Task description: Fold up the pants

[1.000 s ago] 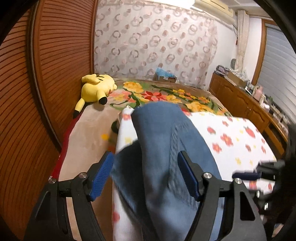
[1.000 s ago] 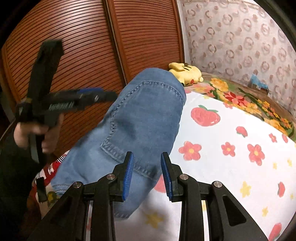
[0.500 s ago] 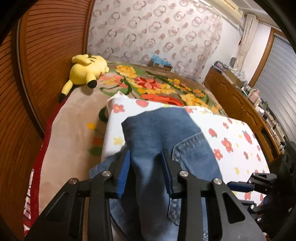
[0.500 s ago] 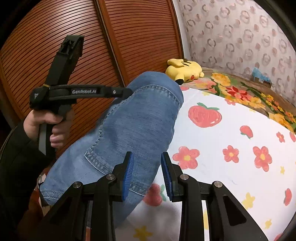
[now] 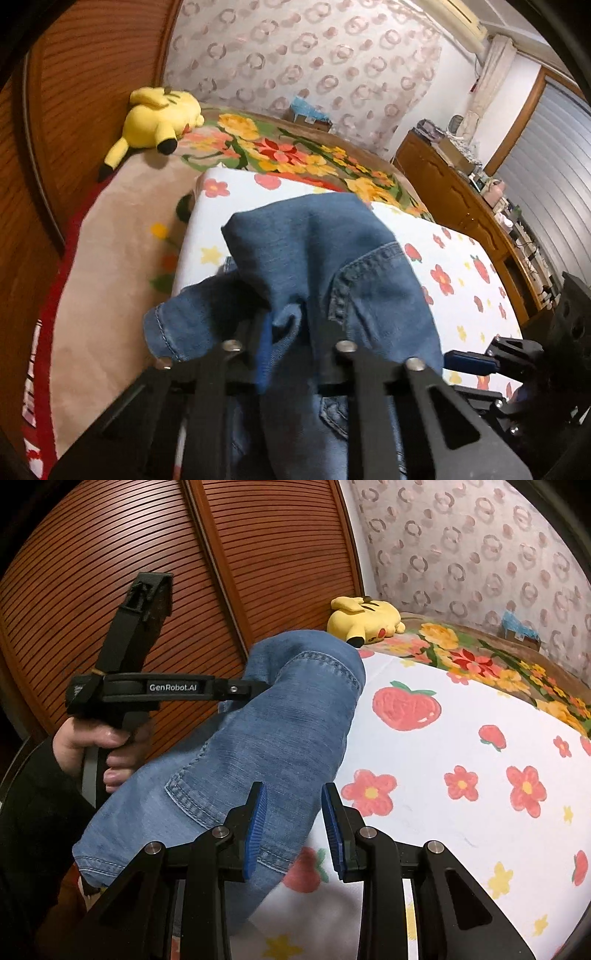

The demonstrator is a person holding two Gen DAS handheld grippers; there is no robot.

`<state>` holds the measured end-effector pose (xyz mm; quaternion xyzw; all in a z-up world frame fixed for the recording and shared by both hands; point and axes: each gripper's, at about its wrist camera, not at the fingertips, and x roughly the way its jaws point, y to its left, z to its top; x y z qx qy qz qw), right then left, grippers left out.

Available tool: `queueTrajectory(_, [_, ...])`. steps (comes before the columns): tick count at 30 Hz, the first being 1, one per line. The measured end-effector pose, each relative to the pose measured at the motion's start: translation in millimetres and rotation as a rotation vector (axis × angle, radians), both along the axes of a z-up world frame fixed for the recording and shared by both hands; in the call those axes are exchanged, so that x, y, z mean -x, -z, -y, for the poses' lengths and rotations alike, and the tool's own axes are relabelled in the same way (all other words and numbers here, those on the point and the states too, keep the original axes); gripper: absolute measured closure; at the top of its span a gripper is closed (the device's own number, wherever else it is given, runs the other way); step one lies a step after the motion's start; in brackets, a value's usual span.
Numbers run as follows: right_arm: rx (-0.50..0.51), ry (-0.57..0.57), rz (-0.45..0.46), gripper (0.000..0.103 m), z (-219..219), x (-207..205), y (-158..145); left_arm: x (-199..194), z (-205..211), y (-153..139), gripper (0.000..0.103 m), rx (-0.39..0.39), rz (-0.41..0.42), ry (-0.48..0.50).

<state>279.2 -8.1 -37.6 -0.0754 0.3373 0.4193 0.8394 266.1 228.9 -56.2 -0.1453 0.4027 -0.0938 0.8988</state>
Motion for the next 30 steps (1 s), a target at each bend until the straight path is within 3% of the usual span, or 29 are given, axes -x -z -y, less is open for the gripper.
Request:
queueTrajectory(5, [-0.003,-0.002,0.006,0.071,-1,-2,-4,34,-7,-37,0.092,-0.032,0.098,-0.031])
queueTrajectory(7, [-0.014,-0.009,0.009,0.071,-3,-2,-5,41,-11,-42,0.092,-0.083,0.085,-0.051])
queueTrajectory(8, [-0.019,-0.014,0.009,0.07,-4,-3,-7,42,-12,-40,0.092,-0.12,0.071,-0.055])
queueTrajectory(11, [-0.032,-0.024,0.003,0.052,-11,-8,-7,39,-16,-22,0.09,-0.174,0.014,-0.056])
queueTrajectory(15, [-0.023,-0.052,-0.035,0.052,-26,-19,-1,33,-17,2,0.086,-0.175,-0.029,-0.054])
queueTrajectory(17, [0.005,-0.05,-0.049,0.052,-34,-27,4,31,-16,12,0.08,-0.184,-0.046,-0.056])
queueTrajectory(19, [0.026,-0.042,-0.048,0.048,-39,-35,8,30,-15,17,0.068,-0.204,-0.05,-0.062])
queueTrajectory(21, [0.024,-0.031,-0.049,0.037,-41,-42,11,30,-19,19,0.056,-0.212,-0.041,-0.075])
queueTrajectory(23, [0.016,-0.029,-0.062,0.035,-41,-48,14,30,-26,21,0.043,-0.203,-0.046,-0.087])
queueTrajectory(27, [-0.004,-0.035,-0.094,0.033,-45,-54,15,25,-37,26,0.031,-0.162,-0.056,-0.075])
queueTrajectory(30, [-0.013,-0.046,-0.11,0.033,-51,-62,14,20,-40,30,0.03,-0.114,-0.056,-0.059])
